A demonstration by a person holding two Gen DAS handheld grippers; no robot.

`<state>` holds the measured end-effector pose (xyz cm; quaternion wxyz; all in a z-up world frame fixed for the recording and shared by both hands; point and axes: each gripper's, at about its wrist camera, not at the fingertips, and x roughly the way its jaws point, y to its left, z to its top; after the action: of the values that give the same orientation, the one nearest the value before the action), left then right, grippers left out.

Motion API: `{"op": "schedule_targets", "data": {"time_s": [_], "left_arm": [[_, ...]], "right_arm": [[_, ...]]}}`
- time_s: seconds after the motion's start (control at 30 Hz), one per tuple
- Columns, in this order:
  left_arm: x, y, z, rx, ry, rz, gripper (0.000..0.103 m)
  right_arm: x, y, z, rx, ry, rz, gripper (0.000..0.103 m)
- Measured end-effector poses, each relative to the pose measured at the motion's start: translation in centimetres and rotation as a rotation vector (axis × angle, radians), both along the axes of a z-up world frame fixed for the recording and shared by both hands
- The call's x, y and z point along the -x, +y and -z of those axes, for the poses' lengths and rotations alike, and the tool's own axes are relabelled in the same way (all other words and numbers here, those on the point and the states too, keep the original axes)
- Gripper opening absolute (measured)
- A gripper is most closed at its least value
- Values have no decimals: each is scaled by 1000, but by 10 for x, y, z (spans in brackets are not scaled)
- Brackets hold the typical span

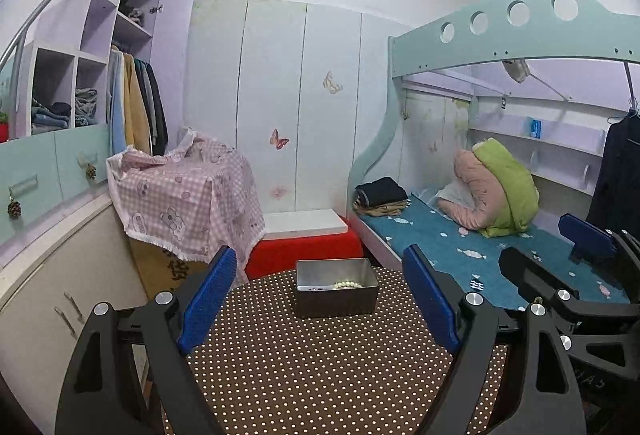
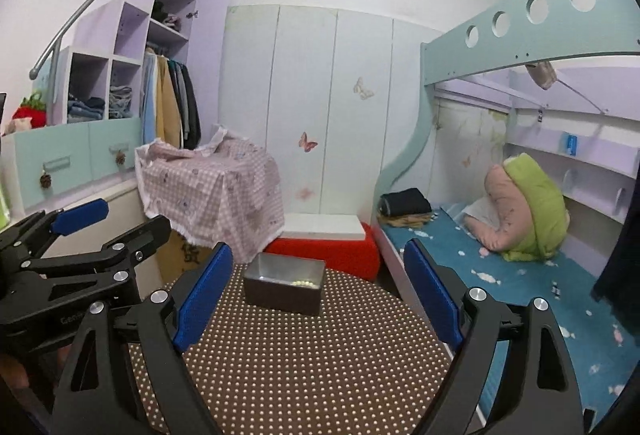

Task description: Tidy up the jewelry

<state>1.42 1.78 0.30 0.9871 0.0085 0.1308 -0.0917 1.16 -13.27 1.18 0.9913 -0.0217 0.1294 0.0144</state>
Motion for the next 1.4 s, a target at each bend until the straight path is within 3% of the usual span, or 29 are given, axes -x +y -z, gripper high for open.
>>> {"op": "schedule_targets", "data": {"time_s": [0.47, 1.4], "left_arm": [[-1, -10, 4, -49, -60, -31, 82], [-9, -13, 8, -55, -46, -26, 82]], "right_arm": [[-10, -1, 7, -10, 16, 6, 85], [-14, -2, 14, -21, 32, 8, 85]]}}
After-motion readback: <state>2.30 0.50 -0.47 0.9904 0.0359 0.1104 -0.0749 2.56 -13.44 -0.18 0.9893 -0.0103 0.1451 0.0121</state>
